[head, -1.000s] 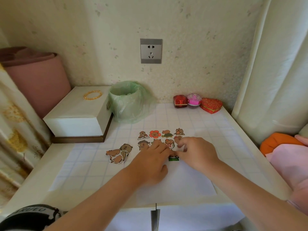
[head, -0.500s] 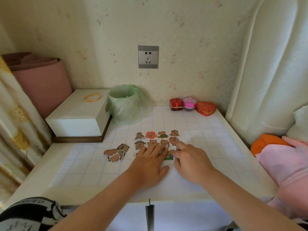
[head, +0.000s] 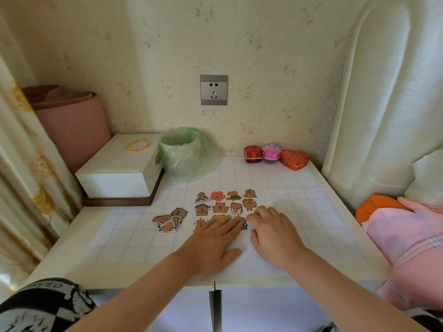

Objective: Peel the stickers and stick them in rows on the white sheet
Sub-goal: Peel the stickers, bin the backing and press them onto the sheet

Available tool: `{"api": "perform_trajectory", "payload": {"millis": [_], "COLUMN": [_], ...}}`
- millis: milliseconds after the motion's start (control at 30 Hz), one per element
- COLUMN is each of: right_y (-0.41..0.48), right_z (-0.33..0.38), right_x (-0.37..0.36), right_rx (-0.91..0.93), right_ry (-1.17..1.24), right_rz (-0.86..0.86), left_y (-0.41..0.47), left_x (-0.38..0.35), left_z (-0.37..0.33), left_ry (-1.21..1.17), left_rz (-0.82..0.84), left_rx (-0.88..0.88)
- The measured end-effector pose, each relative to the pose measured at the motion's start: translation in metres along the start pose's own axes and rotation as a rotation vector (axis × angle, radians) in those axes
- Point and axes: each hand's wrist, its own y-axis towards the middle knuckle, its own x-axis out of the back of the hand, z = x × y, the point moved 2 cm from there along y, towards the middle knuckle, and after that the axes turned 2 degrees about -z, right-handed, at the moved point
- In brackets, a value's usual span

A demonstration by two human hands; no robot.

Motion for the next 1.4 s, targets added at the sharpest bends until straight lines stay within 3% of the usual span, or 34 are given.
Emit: {"api": "perform_trajectory", "payload": {"millis": [100, 300, 467, 633, 800, 1067, 1400], "right_y": [-0.009, -0.022, -0.020, -0.020, -0.009, 0.005, 0.001], "right_z": [0.004, 0.009, 0.008, 0.007, 0.007, 0.006, 0.006], "right_x": [0.002, 0.003, 0.004, 0.005, 0.002, -0.011, -0.011], "right_rx": [0.075, 0.111, 0.120, 0.141, 0.122, 0.042, 0.020], "right_ry": [0.041, 0.115, 0.088, 0.095, 0.148, 0.165, 0.160], "right_rz": [-0.005, 0.325, 0.329, 0.311, 0.188, 0.001, -0.079], "left_y": [-0.001, 0.000, -0.002, 0.003, 0.014, 0.025, 0.025], "left_x": [0.001, 0.000, 0.002, 0.001, 0.001, -0.004, 0.000], "left_z": [-0.003, -0.004, -0.004, -0.002, 0.007, 0.015, 0.020], "left_ry": [-0.002, 0.013, 0.044, -0.034, -0.054, 0.030, 0.101], "left_rz": [0.023, 0.020, -0.047, -0.097, -0.274, -0.229, -0.163], "left_rx": [-0.006, -0.005, 0.018, 0.025, 0.030, 0.023, -0.052]}}
